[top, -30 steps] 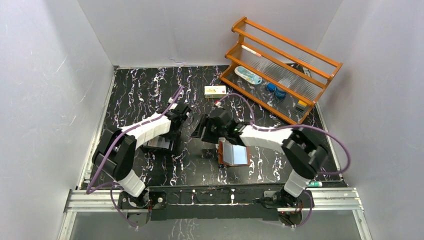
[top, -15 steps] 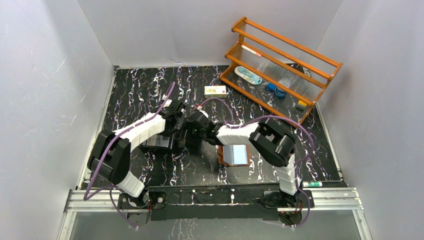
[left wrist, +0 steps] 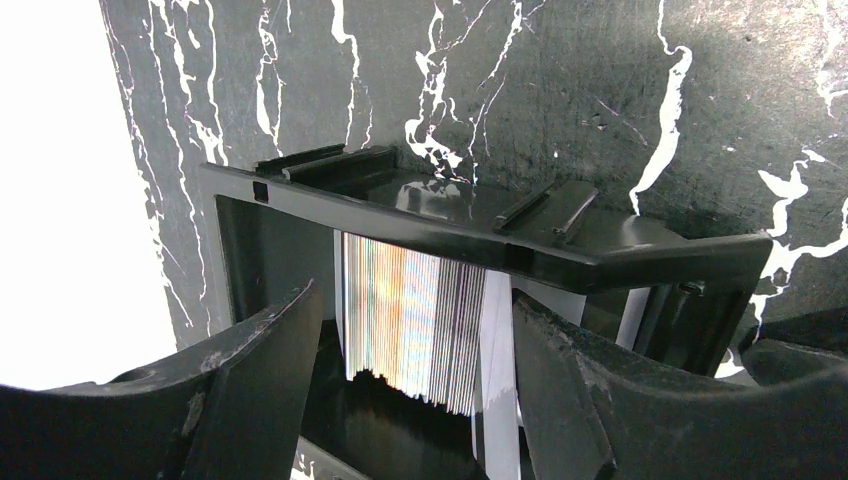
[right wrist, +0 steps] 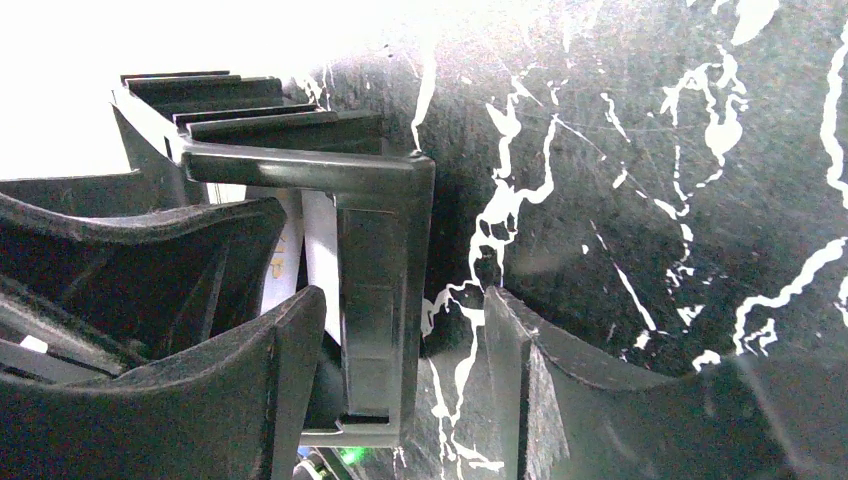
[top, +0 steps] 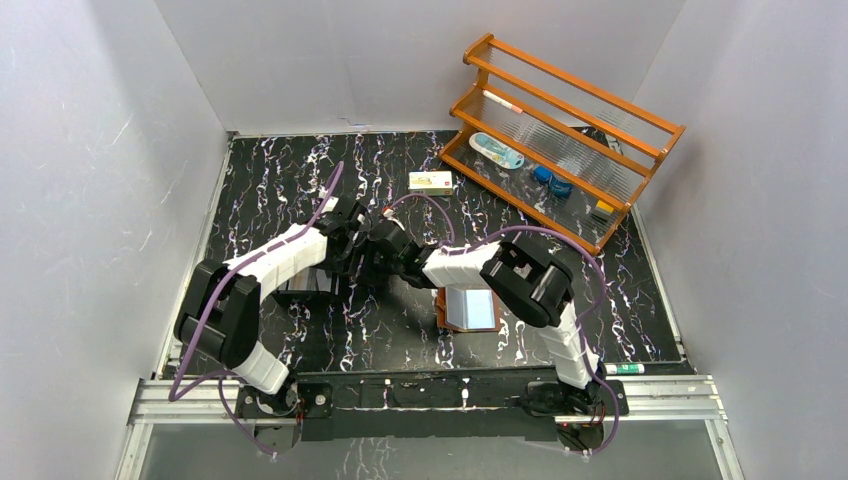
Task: Put the credit cards into the card holder
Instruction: Move the storage box to the center of the board.
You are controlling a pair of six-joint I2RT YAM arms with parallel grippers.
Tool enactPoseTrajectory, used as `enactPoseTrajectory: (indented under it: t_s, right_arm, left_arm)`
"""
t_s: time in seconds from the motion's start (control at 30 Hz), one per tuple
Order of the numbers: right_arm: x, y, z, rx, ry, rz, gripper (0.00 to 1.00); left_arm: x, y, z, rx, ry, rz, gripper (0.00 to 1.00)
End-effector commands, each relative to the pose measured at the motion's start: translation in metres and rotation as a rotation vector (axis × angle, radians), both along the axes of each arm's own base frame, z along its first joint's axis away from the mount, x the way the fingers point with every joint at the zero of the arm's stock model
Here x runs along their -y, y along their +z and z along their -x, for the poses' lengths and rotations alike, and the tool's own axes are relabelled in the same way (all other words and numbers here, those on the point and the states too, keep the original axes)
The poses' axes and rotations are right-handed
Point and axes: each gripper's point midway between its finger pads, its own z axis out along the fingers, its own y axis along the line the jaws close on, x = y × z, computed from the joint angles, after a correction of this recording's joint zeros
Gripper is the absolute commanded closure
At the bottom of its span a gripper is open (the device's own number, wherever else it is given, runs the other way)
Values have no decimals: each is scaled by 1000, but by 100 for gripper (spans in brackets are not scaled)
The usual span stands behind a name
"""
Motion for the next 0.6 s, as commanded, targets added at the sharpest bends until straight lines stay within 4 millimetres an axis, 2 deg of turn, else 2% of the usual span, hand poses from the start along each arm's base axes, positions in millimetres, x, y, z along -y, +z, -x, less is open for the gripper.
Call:
enactPoseTrajectory:
  t_s: [0.0,0.13,0.3,0.43,0.57]
  right_arm:
    - [-16,17,-4,32,13,-89,33]
    - [-19,17,-6,35,11,-71,32]
    - [-19,-3,-6,6,6,-14,34]
    - [-20,-15,-4,-8,11,10,41]
    - [-13,-15,-8,9,-11,42,53]
  left_arm:
    - [-5,5,1,11,12,-9,34]
    - [-6,5,1,13,17,-6,34]
    - [-6,5,2,11,19,-2,35]
    - [-3,4,2,5,17,19,40]
    - [8,7,6,-21,9,87,49]
